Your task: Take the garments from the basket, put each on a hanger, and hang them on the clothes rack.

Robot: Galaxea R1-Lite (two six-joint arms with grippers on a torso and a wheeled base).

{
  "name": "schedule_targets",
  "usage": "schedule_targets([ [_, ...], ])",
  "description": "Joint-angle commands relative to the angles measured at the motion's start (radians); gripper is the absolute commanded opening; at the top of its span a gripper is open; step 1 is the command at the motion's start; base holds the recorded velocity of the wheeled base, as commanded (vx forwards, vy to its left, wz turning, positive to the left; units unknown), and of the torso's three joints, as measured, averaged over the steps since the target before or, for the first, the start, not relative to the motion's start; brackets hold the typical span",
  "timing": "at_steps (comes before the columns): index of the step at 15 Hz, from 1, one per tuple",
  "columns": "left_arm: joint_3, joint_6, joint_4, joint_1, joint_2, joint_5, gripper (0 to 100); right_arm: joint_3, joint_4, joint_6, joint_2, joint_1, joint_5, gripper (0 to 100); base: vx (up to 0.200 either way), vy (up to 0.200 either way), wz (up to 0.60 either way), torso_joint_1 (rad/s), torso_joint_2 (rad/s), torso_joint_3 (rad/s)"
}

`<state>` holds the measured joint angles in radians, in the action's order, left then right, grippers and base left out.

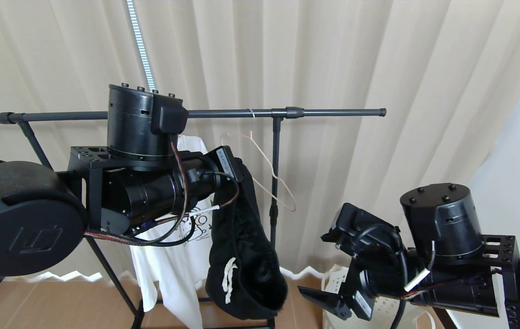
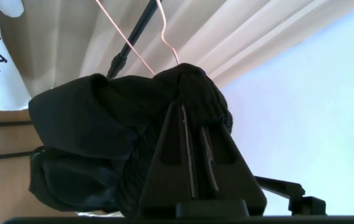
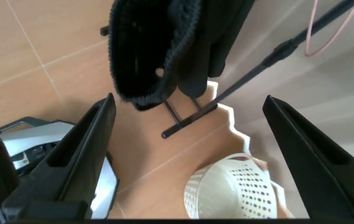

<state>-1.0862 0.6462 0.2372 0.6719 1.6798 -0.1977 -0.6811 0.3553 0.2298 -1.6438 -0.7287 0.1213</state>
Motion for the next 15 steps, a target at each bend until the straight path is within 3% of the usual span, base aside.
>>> schedule_targets([
  [1, 0.002, 0.0, -0.001, 0.003, 0.0, 0.0, 0, -0.04, 0.037, -0.093, -0.06, -0.038, -0.008, 100, 0.0, 0.0, 0.0, 0.0, 0.0, 0.0],
  [4, 0.008, -0.002, 0.001, 0.005, 0.0, 0.0, 0, -0.084, 0.057, -0.175, -0.122, -0.063, -0.1, 100, 0.0, 0.0, 0.0, 0.0, 0.0, 0.0],
  [13, 0.02, -0.002, 0.001, 0.023, -0.002, 0.0, 0, -0.135, 0.062, -0.176, -0.295, -0.014, -0.2, 100, 0.0, 0.0, 0.0, 0.0, 0.0, 0.0],
  [14, 0.02, -0.002, 0.001, 0.025, -0.005, 0.0, 0, -0.147, 0.062, -0.178, -0.32, -0.014, -0.201, 0, 0.0, 0.0, 0.0, 0.0, 0.0, 0.0],
  [15, 0.022, -0.002, 0.001, 0.025, -0.005, 0.0, 0, -0.164, 0.062, -0.182, -0.335, -0.012, -0.215, 0, 0.0, 0.0, 0.0, 0.0, 0.0, 0.0],
])
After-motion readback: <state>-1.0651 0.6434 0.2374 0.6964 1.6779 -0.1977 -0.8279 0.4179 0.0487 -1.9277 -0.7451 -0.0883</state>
